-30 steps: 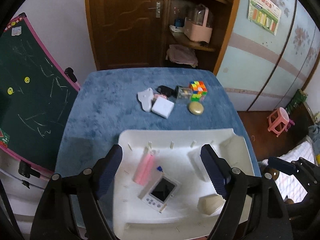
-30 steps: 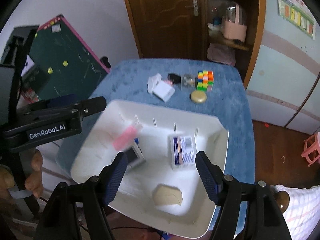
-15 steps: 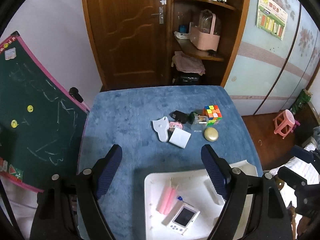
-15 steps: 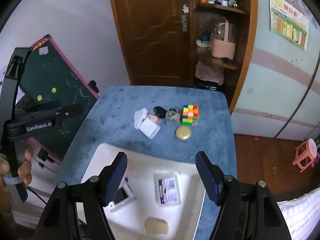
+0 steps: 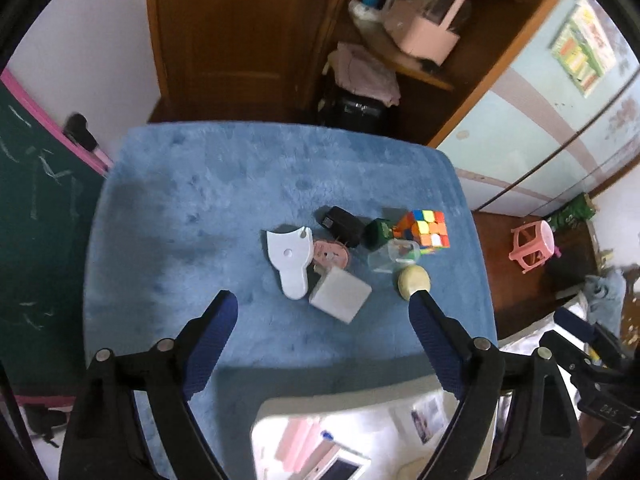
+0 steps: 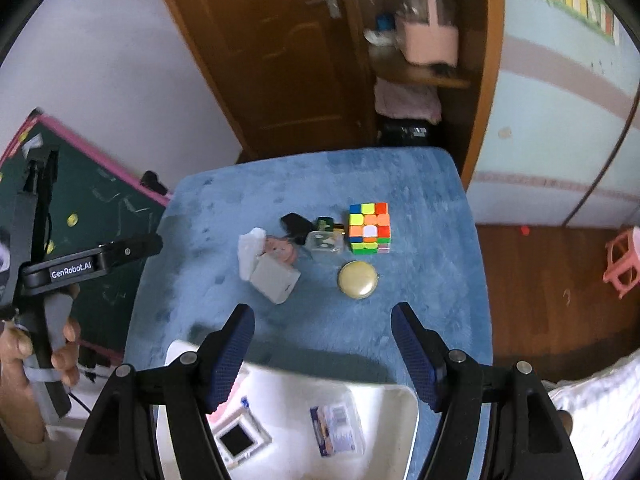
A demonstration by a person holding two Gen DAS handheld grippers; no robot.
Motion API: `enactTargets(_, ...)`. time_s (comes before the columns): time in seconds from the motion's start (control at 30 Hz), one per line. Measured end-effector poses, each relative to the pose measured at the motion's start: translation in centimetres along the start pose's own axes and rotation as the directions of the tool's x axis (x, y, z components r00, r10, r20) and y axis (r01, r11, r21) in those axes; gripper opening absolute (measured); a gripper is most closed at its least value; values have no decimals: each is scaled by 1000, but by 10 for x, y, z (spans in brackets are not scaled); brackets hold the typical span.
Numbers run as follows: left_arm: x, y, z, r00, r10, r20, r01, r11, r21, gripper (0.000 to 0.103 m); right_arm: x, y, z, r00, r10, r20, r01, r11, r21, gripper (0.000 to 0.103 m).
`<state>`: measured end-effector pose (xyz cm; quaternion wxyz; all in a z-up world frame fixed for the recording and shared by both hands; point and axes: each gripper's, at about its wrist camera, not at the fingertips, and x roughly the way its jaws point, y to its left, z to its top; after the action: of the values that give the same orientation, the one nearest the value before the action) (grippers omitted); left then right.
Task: Organize rigid objects
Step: 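Move both open tools back toward the remaining items on the table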
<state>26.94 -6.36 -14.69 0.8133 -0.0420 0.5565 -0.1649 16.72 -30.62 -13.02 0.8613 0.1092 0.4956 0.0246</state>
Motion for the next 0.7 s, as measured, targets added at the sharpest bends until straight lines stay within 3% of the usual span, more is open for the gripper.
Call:
enactTargets(0.27, 79, 17, 31, 993, 32, -115, -38, 998, -52, 89, 86, -21, 31, 990, -38, -138, 55, 992, 117, 72)
enactTargets(0.5, 134, 35, 35, 978, -18, -206, -10, 991, -130, 89, 153, -26, 36, 965, -39, -258, 84, 983, 164, 72)
enactTargets(0.7, 151, 44, 30, 971, -69, -228, 24, 981, -193, 89, 187, -35, 33, 944, -18, -330, 94, 972, 217, 72)
